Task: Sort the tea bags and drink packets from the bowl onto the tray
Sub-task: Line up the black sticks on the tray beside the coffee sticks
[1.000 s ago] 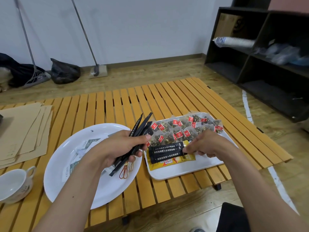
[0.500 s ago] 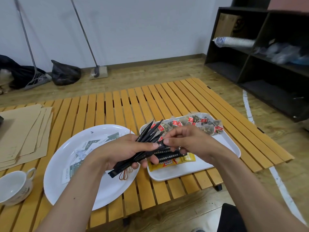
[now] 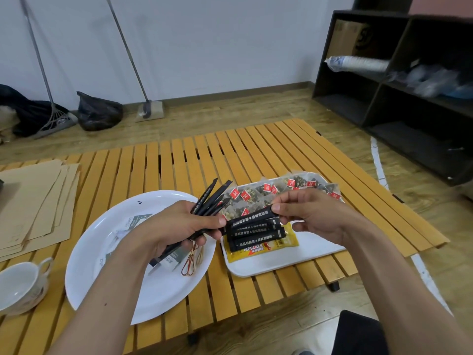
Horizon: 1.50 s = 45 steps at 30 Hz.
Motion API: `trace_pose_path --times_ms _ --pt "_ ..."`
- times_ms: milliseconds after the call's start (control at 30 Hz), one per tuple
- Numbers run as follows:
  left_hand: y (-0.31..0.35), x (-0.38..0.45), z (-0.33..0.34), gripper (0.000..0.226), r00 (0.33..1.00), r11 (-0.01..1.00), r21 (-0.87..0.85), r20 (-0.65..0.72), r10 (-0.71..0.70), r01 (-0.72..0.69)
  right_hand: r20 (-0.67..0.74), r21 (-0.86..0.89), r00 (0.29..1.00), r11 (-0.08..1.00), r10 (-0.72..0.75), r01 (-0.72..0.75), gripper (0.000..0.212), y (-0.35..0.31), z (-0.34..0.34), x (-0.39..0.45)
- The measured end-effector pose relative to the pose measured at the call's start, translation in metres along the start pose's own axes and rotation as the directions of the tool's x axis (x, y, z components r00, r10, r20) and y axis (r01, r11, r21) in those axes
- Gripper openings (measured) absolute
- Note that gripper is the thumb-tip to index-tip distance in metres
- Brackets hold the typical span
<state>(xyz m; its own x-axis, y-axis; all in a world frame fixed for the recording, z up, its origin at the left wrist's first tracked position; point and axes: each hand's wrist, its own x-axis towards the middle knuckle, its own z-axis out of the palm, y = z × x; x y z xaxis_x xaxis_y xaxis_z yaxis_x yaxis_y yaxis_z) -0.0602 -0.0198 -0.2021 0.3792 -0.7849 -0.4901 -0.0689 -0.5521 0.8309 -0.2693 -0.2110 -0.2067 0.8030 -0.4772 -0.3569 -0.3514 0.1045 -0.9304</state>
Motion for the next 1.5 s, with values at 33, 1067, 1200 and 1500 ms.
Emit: trace_pose_path --times_ms 33,1067,1200,1500 --pt "0.000 0.000 0.000 0.031 1.000 1.000 0.018 -0.009 -0.007 0.007 0.008 0.011 1.000 1.000 -0.002 0.002 0.008 0.000 0.000 0.000" --pt "0.006 0.005 0.018 0.023 0.982 0.993 -0.060 -0.165 0.087 -0.098 -0.088 0.250 0.995 0.968 0.047 -0.023 0.021 -0.004 0.003 -0.002" --pt "0.004 0.007 0.020 0.022 0.989 0.998 -0.055 -0.149 0.021 -0.029 -0.195 0.158 0.973 0.983 0.121 -0.090 0.021 0.002 -0.002 0.001" --pt "0.007 0.005 0.015 0.026 0.980 0.986 -0.165 -0.198 -0.011 -0.022 -0.381 0.017 0.909 0.984 0.171 -0.178 0.021 0.012 0.007 0.017"
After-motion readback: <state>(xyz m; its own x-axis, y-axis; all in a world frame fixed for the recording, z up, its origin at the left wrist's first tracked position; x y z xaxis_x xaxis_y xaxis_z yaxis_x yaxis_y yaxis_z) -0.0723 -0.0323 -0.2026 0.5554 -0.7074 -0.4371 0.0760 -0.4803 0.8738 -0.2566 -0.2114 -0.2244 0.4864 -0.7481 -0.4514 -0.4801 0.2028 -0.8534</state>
